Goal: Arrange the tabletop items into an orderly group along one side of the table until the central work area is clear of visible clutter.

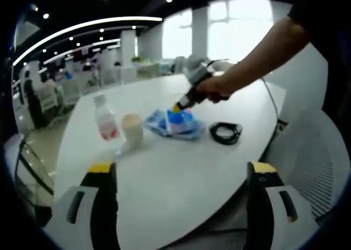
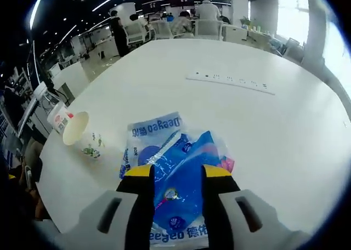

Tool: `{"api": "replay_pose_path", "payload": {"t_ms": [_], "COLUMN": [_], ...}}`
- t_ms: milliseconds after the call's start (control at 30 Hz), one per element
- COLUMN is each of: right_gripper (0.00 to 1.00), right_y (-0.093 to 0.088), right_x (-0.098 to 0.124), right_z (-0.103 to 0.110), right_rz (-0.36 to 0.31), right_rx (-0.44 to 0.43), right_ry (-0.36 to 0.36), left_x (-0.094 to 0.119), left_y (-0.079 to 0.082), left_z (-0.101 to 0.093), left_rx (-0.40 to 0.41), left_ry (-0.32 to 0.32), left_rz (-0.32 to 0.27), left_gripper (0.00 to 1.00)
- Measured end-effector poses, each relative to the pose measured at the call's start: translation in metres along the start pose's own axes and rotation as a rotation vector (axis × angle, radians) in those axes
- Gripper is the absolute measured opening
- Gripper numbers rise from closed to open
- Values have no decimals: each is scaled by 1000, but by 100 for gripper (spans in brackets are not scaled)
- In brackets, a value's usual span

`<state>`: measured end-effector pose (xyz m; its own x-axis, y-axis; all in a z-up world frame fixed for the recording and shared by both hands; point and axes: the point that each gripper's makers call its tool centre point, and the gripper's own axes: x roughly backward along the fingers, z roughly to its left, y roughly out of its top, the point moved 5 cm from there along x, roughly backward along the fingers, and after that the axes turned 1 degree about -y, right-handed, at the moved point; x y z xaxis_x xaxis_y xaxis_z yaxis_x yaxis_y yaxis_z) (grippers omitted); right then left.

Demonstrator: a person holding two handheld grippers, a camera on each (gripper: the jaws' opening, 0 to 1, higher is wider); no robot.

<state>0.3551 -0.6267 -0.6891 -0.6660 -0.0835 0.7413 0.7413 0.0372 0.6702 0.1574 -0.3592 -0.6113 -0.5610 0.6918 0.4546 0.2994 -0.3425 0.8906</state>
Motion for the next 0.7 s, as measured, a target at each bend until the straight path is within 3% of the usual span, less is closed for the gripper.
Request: {"api": "replay_pose_path", "payload": {"t_ms": [333, 700], "right_gripper": [21, 1], "right_y": [-6, -8], "right_x": [-5, -2], "right_z": [0, -3], "right_rz": [32, 38], "right_rx": [7, -13], "right_ry": [-26, -39], "left_x": [1, 1], "left_y": [1, 1], "left_z": [2, 1], "left_rx": [-1, 2], "left_ry": [15, 11], "left_rz": [-7, -7], "left_gripper": [96, 95]}}
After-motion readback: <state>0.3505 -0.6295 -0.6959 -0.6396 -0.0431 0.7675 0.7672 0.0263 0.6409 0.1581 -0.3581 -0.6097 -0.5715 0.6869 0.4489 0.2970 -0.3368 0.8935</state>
